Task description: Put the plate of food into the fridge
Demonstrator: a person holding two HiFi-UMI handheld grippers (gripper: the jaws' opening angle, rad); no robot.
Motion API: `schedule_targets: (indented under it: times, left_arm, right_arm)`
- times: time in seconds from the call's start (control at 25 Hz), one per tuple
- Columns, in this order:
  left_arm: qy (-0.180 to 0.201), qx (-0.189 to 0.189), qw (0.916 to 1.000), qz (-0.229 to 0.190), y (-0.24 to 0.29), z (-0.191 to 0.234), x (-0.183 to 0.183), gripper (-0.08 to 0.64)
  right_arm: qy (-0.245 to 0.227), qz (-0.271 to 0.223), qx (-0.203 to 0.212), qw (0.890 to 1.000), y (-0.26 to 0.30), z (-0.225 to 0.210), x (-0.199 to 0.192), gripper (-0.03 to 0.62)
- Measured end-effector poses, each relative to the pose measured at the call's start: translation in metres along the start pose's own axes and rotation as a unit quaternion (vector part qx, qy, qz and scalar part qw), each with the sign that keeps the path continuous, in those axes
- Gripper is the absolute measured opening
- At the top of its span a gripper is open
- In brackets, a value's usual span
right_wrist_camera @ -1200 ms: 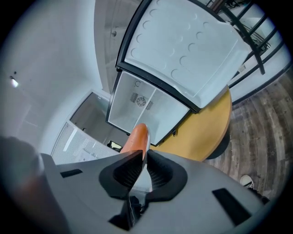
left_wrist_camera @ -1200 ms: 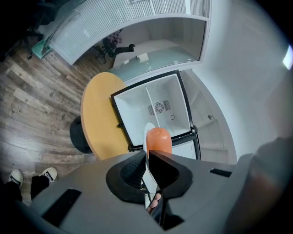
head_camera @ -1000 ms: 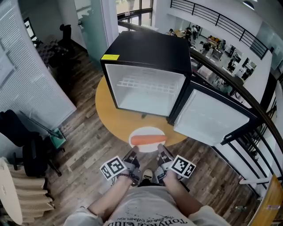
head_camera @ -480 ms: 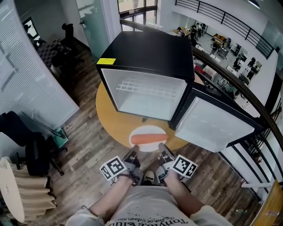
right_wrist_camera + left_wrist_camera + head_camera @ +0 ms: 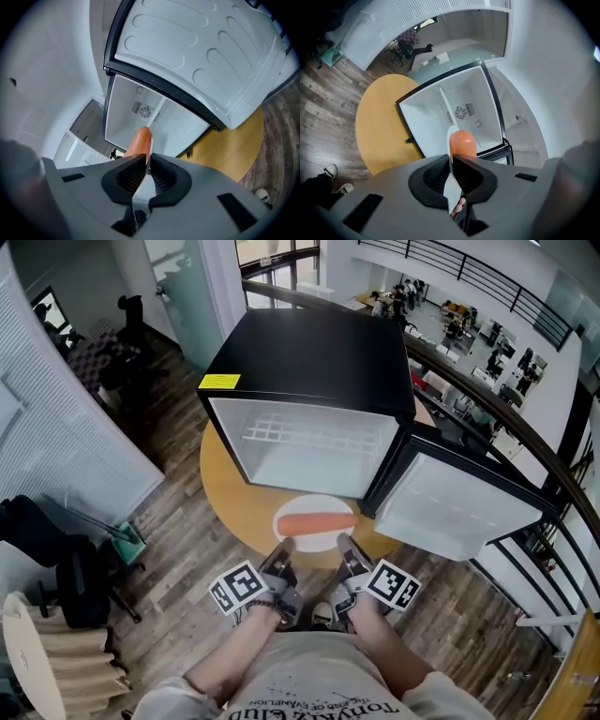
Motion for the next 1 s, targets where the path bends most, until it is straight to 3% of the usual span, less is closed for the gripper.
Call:
schedule_targets:
  times: [1.0]
  left_arm:
    - [0.013,-0.028,0.9995,0.003,0.084,-0.035,0.099,0.04]
  right_arm:
    - [0.001,-0.062,-0.009,0.998,0.096,0.034,0.059,0.049]
Point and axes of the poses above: the fingertips, and each gripper's own axes: y forward along the fingers, z to its left, x out of its top, the point moved 8 cm from there along -y, backward along the fingers, and after that the axes turned 1 degree about -y, right-handed, at the moved point
